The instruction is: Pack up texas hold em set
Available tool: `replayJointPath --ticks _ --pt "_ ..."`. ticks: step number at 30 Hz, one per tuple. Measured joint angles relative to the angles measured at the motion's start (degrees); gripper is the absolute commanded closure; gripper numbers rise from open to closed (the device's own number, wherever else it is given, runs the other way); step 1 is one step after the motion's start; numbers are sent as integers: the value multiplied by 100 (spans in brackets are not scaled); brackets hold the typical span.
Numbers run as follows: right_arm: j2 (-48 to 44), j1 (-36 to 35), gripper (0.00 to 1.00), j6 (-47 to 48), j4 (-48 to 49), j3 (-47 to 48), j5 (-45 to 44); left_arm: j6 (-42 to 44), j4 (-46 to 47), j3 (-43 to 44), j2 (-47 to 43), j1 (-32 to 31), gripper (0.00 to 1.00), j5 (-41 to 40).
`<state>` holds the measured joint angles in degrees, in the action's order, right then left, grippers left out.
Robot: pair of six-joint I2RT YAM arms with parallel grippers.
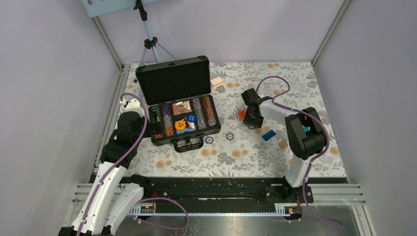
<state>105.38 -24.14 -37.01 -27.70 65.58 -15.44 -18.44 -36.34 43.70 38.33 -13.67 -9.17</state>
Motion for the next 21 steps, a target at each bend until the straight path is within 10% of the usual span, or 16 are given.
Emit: replayJointPath --ticks 21 --pt "-1176 -946 55 133 -48 -892 267 0 0 0 -13 -2 1 0"
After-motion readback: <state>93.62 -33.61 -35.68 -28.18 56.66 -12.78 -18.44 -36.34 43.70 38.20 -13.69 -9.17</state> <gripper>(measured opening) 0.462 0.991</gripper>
